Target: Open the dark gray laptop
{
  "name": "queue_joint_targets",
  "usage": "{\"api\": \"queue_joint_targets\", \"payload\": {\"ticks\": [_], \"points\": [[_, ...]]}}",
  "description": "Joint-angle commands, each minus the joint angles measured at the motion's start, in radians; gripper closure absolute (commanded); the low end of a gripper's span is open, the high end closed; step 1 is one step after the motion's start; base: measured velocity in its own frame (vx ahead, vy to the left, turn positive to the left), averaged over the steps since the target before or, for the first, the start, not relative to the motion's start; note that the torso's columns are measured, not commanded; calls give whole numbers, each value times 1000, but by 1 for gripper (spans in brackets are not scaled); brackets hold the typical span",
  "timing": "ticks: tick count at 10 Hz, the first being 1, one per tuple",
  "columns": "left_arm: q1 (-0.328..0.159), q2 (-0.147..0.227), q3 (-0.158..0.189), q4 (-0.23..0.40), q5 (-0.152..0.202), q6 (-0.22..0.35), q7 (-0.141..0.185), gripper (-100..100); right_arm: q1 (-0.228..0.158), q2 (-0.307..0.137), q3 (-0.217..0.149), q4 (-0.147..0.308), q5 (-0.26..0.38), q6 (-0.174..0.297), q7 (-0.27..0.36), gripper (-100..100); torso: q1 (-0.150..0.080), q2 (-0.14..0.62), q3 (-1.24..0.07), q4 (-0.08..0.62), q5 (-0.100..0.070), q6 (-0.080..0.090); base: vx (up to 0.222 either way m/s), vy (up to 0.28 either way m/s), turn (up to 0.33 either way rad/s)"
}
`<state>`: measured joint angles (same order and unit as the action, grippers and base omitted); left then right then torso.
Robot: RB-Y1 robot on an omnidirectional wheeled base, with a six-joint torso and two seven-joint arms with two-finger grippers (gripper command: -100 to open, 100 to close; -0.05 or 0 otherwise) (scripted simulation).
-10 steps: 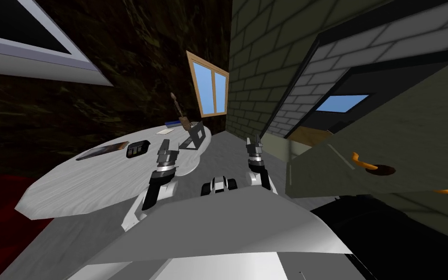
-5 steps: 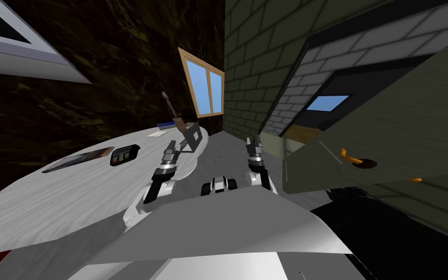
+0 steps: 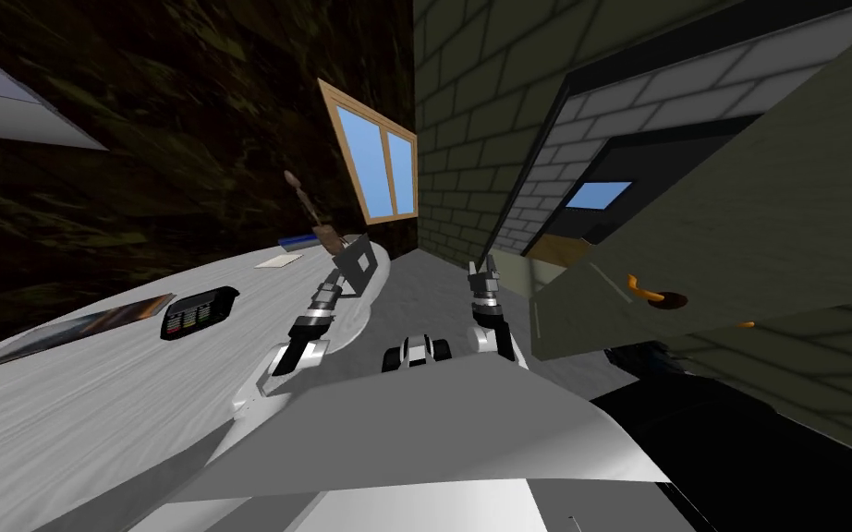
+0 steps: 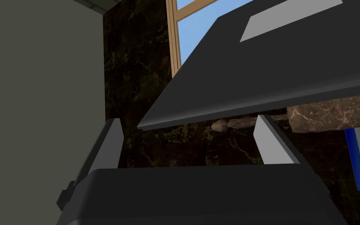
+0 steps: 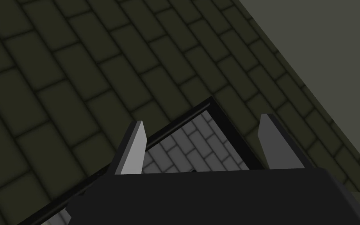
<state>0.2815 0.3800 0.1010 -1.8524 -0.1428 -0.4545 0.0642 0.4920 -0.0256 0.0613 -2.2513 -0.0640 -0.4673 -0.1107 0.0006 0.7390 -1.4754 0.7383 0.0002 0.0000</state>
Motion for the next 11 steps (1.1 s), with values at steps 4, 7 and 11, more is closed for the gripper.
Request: {"api": "queue_joint_targets", "payload": {"ticks": [4, 7, 11], "points": [[-143, -7, 136, 150, -12, 24, -74, -100, -1, 0, 0, 0, 0, 0, 0, 0, 1, 5, 3, 2, 0, -1, -179, 71, -433], [-209, -10, 203, 234, -15, 31, -99, -100, 0, 0, 0, 0, 0, 0, 0, 0, 0, -9, -5, -3, 0, -1, -124, 44, -195], [-302, -16, 299, 340, -22, 46, -148, -100, 0, 0, 0, 0, 0, 0, 0, 0, -1, 1, 1, 1, 0, -1, -153, 35, -303]]}}
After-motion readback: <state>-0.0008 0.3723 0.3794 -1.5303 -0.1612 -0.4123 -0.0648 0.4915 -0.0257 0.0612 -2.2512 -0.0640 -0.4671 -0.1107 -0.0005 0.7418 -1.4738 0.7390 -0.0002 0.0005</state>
